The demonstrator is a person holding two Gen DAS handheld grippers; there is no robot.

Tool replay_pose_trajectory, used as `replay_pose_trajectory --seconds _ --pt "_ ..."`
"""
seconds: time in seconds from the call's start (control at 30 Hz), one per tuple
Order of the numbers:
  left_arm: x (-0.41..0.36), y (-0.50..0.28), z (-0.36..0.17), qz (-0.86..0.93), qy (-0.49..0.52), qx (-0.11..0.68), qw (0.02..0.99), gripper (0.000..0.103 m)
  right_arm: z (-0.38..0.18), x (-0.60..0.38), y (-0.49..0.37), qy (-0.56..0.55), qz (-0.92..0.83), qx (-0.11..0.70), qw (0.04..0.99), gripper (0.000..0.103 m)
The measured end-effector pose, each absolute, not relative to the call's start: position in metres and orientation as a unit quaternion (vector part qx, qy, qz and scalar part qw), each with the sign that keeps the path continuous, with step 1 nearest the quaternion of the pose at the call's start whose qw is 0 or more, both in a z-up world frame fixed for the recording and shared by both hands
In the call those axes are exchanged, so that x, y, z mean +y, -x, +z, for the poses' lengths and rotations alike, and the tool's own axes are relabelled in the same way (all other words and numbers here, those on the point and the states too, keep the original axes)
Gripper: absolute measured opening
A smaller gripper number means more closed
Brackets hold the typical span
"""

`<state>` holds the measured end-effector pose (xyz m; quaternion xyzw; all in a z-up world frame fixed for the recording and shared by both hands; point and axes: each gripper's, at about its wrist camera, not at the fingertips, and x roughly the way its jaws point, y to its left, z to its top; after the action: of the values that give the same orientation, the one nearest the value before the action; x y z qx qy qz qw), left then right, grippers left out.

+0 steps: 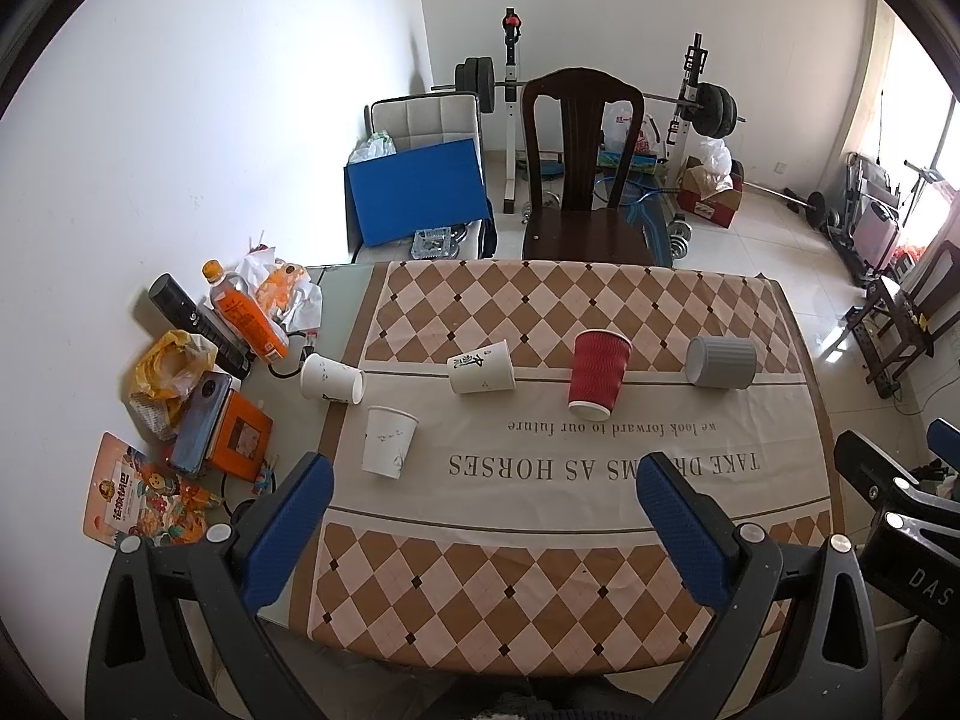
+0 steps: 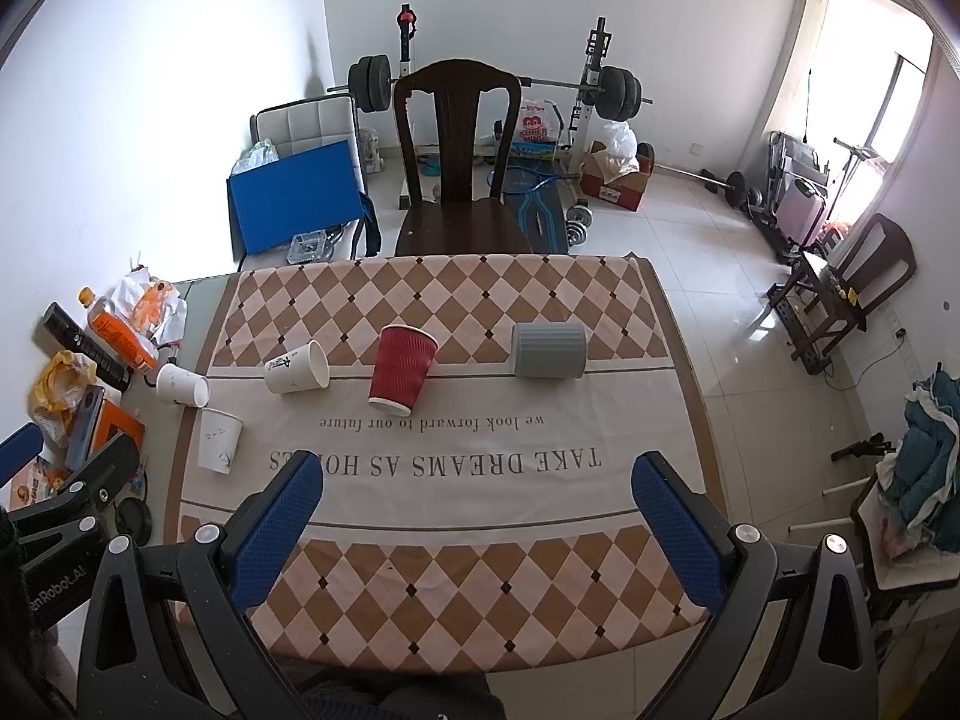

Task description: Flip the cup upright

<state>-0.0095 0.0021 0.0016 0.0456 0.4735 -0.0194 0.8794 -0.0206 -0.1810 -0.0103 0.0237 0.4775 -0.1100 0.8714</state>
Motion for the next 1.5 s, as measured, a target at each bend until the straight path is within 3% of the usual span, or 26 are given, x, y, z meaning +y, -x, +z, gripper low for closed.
replay_pose_trajectory --seconds 0.73,0.93,1.27,1.5 --pt "-0.002 0.004 -0.009 0.003 -0.04 0.487 0.872 0.103 -0.031 -0.171 0.006 -0.027 -0.1 0.501 0.859 0.103" --pt "0.001 -0.017 -0.051 0.043 -0.057 0.505 0.86 0.103 -0.083 -0.191 -0.014 -0.025 -0.093 0.543 0.834 0.103" --pt "0.023 -0.057 -0.15 0.06 -0.09 0.574 0.812 0.103 -0.219 -0.188 -0.062 -0.021 -0.079 0.633 0.77 0.103" --pt "0.031 -0.111 -0.209 0.039 -0.164 0.595 0.786 0.103 -0.304 -0.16 -0.094 -0.021 -0.079 0.681 0.728 0.103"
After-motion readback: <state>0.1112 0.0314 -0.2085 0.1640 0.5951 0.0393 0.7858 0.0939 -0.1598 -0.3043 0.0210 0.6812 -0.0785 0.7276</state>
